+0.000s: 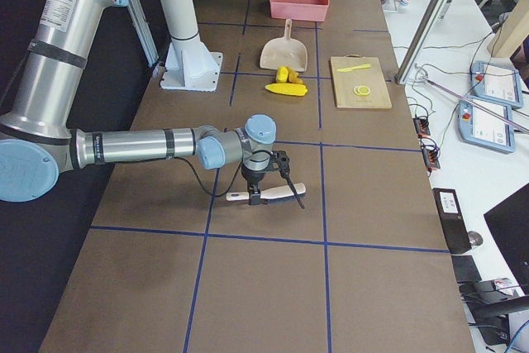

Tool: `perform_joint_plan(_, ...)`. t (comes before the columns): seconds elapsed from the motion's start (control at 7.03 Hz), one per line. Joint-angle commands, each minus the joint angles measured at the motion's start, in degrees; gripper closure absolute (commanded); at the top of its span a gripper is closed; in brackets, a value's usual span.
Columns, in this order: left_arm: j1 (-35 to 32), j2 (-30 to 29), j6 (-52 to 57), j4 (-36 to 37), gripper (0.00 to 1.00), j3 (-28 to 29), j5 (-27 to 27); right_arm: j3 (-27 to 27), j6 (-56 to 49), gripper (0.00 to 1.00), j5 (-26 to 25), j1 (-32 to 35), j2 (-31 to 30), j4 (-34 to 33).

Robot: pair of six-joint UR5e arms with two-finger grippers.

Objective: Sweep and dump trash into bin
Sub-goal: 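Move the left gripper to the dustpan handle while the right grasps the brush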

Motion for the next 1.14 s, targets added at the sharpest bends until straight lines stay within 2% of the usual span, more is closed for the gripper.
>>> perform_joint_plan(0.0, 0.3, -0.1, 0.0, 0.0, 0.0, -0.4, -0.1, -4.4, 1.1, 0.03, 0.2, -2.0, -0.2, 4.6)
perform_joint_plan(0.14, 0.3, -0.1, 0.0, 0.0, 0.0, -0.5, -0.1, -6.1, 3.9, 0.05, 0.5, -3.0, -0.2, 8.5)
perform_joint_plan(0.28, 0.4, -0.1, 0.0, 0.0, 0.0, -1.0, -0.2, -6.9, 5.3, 0.26, 0.6, -3.8, -0.2, 10.6)
perform_joint_plan(0.43, 0.4, -0.1, -0.1, 0.1, 0.0, -1.1, -0.1, -6.9, 5.0, 0.88, 0.7, -3.8, -0.2, 10.8)
perform_joint_plan(0.57, 0.9, -0.1, -0.1, 0.0, 0.0, -1.1, -0.1, -6.0, 5.0, 1.0, 2.7, -3.8, -0.1, 10.8)
perform_joint_plan(1.0, 6.2, -3.8, -0.1, 0.4, 0.0, -0.2, 0.3, 0.2, 7.4, 1.0, 2.8, -5.6, -0.1, 10.2)
